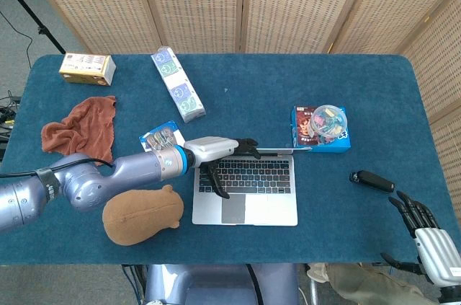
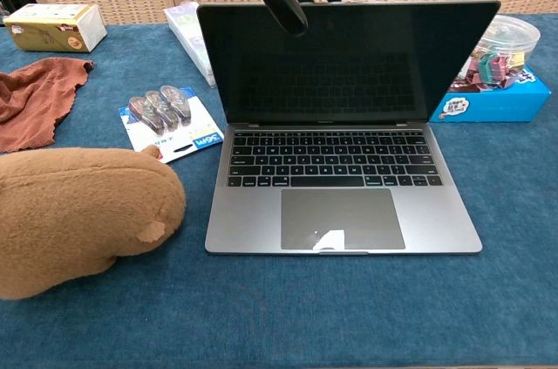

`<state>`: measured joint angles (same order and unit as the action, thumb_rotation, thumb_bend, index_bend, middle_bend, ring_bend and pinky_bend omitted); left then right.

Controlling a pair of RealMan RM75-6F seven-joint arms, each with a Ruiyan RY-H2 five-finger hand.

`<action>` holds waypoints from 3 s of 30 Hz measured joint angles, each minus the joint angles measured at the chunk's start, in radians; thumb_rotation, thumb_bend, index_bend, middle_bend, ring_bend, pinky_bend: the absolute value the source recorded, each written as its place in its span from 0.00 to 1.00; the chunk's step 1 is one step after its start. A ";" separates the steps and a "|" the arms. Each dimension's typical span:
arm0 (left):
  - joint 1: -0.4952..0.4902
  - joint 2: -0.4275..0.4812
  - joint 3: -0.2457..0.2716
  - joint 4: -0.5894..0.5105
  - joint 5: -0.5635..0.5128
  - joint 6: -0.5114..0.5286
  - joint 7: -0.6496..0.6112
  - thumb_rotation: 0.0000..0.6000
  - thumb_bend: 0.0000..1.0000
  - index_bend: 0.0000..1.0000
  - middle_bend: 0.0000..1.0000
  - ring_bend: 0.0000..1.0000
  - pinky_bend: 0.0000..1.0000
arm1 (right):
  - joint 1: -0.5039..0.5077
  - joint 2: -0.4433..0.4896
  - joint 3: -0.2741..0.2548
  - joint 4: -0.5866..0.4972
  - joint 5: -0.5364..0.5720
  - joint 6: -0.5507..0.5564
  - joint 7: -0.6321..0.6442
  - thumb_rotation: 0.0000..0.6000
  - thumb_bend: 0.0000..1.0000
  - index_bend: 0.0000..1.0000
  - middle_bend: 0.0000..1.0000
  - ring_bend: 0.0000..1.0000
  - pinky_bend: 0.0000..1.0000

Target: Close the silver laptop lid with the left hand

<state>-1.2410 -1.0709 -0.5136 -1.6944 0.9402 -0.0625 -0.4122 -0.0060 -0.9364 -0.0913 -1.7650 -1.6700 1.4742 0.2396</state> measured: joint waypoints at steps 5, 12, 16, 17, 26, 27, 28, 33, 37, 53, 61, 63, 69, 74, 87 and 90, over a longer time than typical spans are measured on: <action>0.002 0.013 0.002 -0.045 -0.005 0.000 0.000 1.00 0.09 0.18 0.02 0.04 0.08 | 0.004 0.001 -0.006 -0.006 -0.001 -0.013 -0.011 1.00 0.18 0.00 0.00 0.00 0.05; 0.009 0.024 -0.001 -0.065 -0.016 -0.008 0.001 1.00 0.09 0.18 0.02 0.04 0.08 | 0.006 0.007 -0.015 -0.016 -0.002 -0.028 -0.024 1.00 0.18 0.00 0.00 0.00 0.05; 0.011 0.022 0.014 -0.061 -0.015 -0.009 0.003 1.00 0.09 0.18 0.01 0.04 0.08 | -0.015 0.009 -0.024 -0.029 -0.035 0.018 -0.053 1.00 0.18 0.00 0.00 0.00 0.05; 0.011 0.020 0.019 -0.061 -0.014 -0.010 0.005 1.00 0.09 0.18 0.01 0.04 0.08 | -0.023 0.009 -0.029 -0.031 -0.046 0.031 -0.061 1.00 0.18 0.00 0.00 0.00 0.05; 0.009 -0.005 0.039 -0.083 -0.011 0.008 0.013 1.00 0.10 0.18 0.01 0.05 0.08 | -0.103 0.016 -0.083 -0.037 -0.147 0.146 -0.110 1.00 0.18 0.00 0.00 0.00 0.05; 0.009 -0.007 0.040 -0.084 -0.011 0.010 0.013 1.00 0.10 0.18 0.01 0.05 0.08 | -0.110 0.017 -0.088 -0.037 -0.156 0.156 -0.113 1.00 0.18 0.00 0.00 0.00 0.05; 0.008 -0.007 0.041 -0.085 -0.011 0.011 0.013 1.00 0.10 0.18 0.01 0.05 0.08 | -0.119 0.019 -0.094 -0.037 -0.168 0.168 -0.117 1.00 0.18 0.00 0.00 0.00 0.05; -0.001 -0.011 0.049 -0.091 -0.009 0.014 0.015 1.00 0.10 0.18 0.01 0.05 0.08 | -0.146 0.025 -0.110 -0.034 -0.206 0.213 -0.124 1.00 0.18 0.00 0.00 0.00 0.05; -0.021 -0.023 0.070 -0.093 -0.008 0.012 0.013 1.00 0.10 0.18 0.02 0.05 0.08 | -0.176 0.031 -0.118 -0.031 -0.242 0.276 -0.136 1.00 0.18 0.00 0.00 0.00 0.05; -0.118 -0.132 0.209 -0.068 -0.009 0.071 0.000 1.00 0.10 0.18 0.02 0.05 0.08 | -0.249 0.046 -0.137 -0.009 -0.320 0.386 -0.147 1.00 0.18 0.00 0.00 0.00 0.05; -0.141 -0.210 0.271 -0.032 -0.019 0.086 -0.012 1.00 0.10 0.18 0.01 0.05 0.08 | -0.258 0.048 -0.139 -0.001 -0.343 0.395 -0.147 1.00 0.18 0.00 0.00 0.00 0.05; -0.141 -0.227 0.281 -0.025 -0.021 0.090 -0.013 1.00 0.11 0.18 0.01 0.05 0.08 | -0.259 0.047 -0.138 0.000 -0.347 0.397 -0.146 1.00 0.18 0.00 0.00 0.00 0.05; -0.140 -0.265 0.306 -0.008 -0.020 0.096 -0.014 1.00 0.11 0.18 0.02 0.05 0.08 | -0.259 0.048 -0.137 0.000 -0.349 0.394 -0.146 1.00 0.18 0.00 0.00 0.00 0.05; -0.134 -0.288 0.326 0.002 -0.016 0.099 -0.011 1.00 0.11 0.18 0.02 0.05 0.08 | -0.260 0.048 -0.136 0.001 -0.353 0.392 -0.145 1.00 0.18 0.00 0.00 0.00 0.05; -0.105 -0.338 0.380 0.025 -0.006 0.110 -0.002 1.00 0.11 0.18 0.02 0.05 0.08 | -0.259 0.049 -0.137 -0.001 -0.362 0.379 -0.149 1.00 0.18 0.00 0.00 0.00 0.05; -0.094 -0.348 0.391 0.032 -0.002 0.117 0.002 1.00 0.11 0.18 0.02 0.05 0.08 | -0.258 0.048 -0.136 -0.002 -0.361 0.375 -0.150 1.00 0.18 0.00 0.00 0.00 0.05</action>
<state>-1.3350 -1.4191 -0.1229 -1.6629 0.9378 0.0547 -0.4107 -0.2639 -0.8884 -0.2277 -1.7670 -2.0308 1.8489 0.0900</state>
